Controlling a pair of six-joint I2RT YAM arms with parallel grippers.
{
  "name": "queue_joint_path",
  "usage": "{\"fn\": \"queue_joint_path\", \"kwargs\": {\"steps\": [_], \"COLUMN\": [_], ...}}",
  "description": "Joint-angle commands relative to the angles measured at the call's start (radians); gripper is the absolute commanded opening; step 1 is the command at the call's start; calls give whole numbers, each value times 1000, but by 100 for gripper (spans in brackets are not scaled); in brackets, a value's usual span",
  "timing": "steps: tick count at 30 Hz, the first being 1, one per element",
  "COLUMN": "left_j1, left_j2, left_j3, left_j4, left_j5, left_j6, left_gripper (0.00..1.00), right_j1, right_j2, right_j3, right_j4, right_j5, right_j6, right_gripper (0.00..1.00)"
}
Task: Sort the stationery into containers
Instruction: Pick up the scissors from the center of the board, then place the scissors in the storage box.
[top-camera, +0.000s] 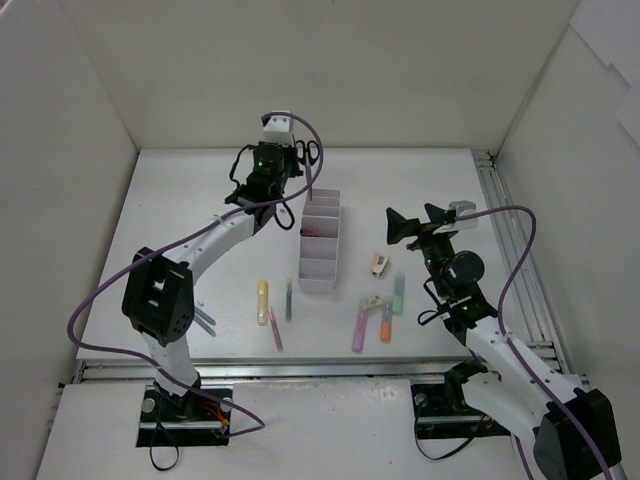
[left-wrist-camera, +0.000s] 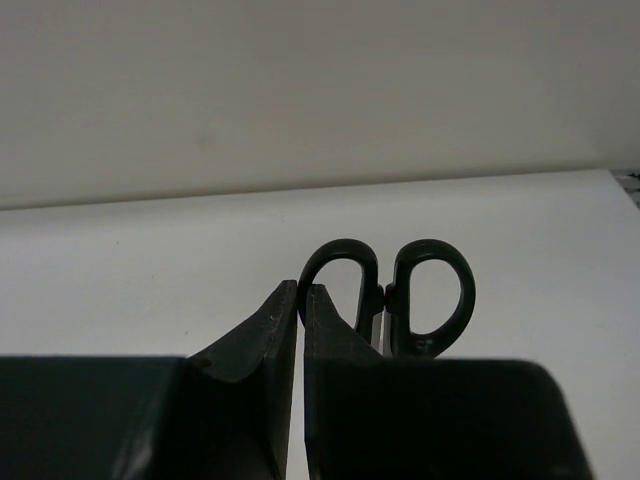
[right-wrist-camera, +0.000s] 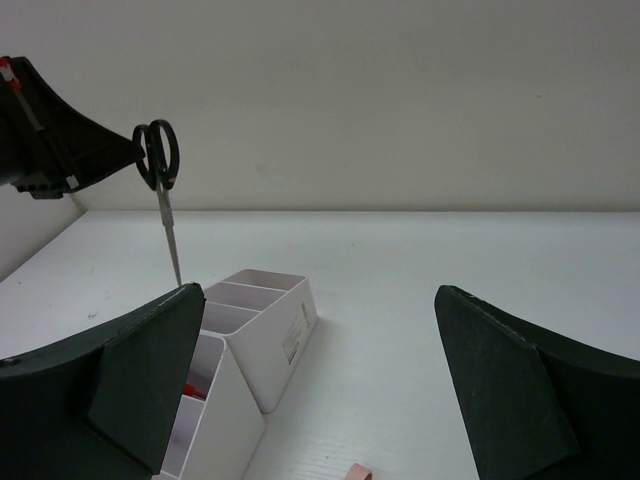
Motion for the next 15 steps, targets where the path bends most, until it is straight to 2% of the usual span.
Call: {"fn": "queue_joint_path", "kwargs": {"steps": [1,7,15], "left_j1": [-25,-55,-98], "left_j2": [-3,7,-40], "left_j3": [121,132,-26], "left_j4": [168,156,194], "left_j5": [-47,-58,-102], "left_j6": [-22,-22,-45], "left_gripper": [0,0,0], "right_j1": [-12,-20,-30], "right_j2": [-14,-11,-15], "right_j3": [14,13,4], "right_j4": [80,80,79], "right_j5": [19,21,12], "right_j6": [-1,-1,2], "right_gripper": [98,98,98]}}
